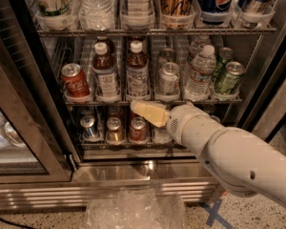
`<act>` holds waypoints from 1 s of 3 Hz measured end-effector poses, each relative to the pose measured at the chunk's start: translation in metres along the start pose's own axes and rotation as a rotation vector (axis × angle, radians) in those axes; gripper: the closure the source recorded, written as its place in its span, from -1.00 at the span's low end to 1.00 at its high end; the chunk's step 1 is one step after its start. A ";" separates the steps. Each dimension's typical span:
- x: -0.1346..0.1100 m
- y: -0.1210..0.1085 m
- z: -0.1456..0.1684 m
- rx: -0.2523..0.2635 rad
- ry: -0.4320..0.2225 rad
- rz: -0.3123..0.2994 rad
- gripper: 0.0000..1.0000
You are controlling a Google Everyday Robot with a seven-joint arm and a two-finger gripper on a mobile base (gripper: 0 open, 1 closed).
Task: Pick 7up can from middle shelf of fridge
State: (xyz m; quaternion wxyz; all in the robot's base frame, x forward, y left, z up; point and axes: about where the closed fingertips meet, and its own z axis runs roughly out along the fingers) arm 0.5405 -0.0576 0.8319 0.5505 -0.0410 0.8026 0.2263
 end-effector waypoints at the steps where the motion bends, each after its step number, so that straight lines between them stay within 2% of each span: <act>1: -0.006 -0.002 0.012 0.014 -0.036 0.001 -1.00; 2: -0.005 -0.001 0.015 0.054 -0.059 -0.019 -0.94; 3: -0.001 -0.008 0.012 0.106 -0.073 -0.019 -0.68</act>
Offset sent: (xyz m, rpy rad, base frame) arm 0.0164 0.0050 -0.0034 -0.0523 -0.0740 -0.1142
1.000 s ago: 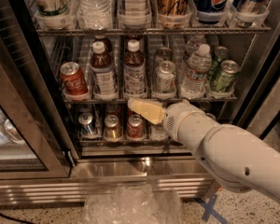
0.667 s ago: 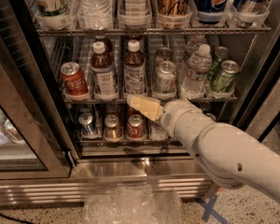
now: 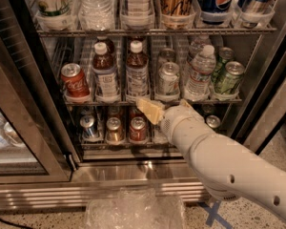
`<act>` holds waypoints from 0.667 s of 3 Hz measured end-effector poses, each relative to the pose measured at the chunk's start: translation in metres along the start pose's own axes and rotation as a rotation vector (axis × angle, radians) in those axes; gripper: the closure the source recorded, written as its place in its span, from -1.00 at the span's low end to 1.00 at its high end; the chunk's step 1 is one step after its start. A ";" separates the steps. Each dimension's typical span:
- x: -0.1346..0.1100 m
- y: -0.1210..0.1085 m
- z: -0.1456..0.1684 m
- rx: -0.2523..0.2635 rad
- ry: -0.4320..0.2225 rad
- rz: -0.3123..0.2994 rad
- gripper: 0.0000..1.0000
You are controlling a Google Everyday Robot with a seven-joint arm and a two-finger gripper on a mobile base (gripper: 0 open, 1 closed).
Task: Pick 7up can from middle shelf of fridge
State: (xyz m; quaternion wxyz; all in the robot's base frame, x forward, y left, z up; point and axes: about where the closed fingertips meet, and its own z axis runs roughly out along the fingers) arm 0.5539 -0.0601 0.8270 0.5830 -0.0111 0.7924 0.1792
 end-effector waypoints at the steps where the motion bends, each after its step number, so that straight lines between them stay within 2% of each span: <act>1: -0.005 -0.007 0.001 0.030 -0.026 -0.003 -0.52; 2: -0.014 -0.013 0.008 0.032 -0.033 -0.012 -0.52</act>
Offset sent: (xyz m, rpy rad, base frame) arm 0.0304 -0.0210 0.0117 -0.0173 -0.0337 -0.0382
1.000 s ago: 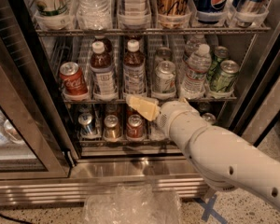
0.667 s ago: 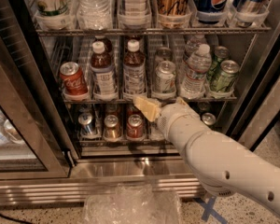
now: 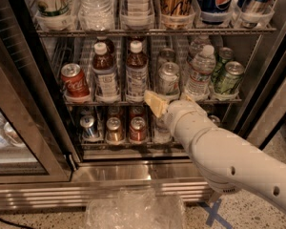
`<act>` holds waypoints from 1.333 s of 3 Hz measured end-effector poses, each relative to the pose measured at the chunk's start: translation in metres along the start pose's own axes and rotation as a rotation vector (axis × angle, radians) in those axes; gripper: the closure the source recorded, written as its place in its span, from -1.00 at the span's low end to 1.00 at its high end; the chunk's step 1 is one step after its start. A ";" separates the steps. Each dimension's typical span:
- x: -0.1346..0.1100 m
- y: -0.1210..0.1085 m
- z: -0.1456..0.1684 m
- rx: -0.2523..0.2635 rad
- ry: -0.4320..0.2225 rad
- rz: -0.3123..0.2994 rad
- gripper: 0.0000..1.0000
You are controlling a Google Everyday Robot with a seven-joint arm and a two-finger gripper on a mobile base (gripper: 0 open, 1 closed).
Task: Pick 7up can from middle shelf of fridge
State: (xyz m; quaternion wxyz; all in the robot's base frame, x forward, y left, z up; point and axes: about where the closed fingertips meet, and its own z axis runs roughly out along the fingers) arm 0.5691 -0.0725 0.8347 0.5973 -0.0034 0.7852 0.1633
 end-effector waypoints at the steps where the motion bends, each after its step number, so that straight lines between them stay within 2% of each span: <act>1: -0.007 -0.004 0.005 0.010 -0.012 -0.013 -0.54; 3: -0.008 -0.018 0.005 0.082 -0.045 -0.043 -0.44; 4: -0.015 -0.021 0.007 0.091 -0.078 -0.064 -0.46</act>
Offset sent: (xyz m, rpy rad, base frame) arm 0.0134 -0.0178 0.0003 -0.0727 -0.0288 -0.0839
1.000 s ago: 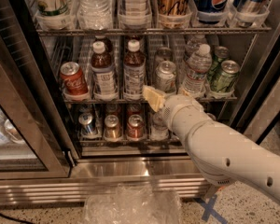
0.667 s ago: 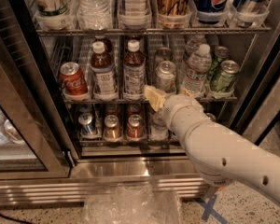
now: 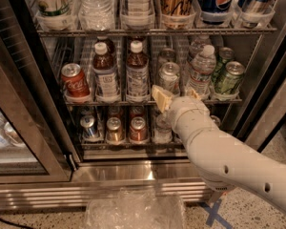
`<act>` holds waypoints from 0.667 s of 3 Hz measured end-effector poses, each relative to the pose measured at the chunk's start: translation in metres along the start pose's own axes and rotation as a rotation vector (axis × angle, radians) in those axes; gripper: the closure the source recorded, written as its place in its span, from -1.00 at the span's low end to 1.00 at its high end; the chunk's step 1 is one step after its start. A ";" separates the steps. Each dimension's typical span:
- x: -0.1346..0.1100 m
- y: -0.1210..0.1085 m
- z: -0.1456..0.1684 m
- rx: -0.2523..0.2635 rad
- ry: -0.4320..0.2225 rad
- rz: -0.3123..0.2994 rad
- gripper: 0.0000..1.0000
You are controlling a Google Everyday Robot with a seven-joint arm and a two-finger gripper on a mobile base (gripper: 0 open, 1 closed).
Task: Pick 7up can from middle shelf of fridge
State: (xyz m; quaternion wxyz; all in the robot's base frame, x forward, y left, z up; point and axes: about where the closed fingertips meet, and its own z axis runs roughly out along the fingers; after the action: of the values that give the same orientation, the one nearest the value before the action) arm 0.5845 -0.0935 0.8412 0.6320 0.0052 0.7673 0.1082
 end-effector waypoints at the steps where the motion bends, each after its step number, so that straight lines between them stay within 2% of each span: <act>1: -0.009 -0.001 0.009 -0.008 -0.028 -0.032 -0.48; 2: -0.015 0.000 0.018 -0.022 -0.040 -0.050 -0.48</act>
Offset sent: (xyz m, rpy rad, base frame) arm 0.0313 0.0013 0.0155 -0.0534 -0.0682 0.0390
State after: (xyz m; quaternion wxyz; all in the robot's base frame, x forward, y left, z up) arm 0.6046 -0.0926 0.8528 0.6496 -0.0188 0.7533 0.1009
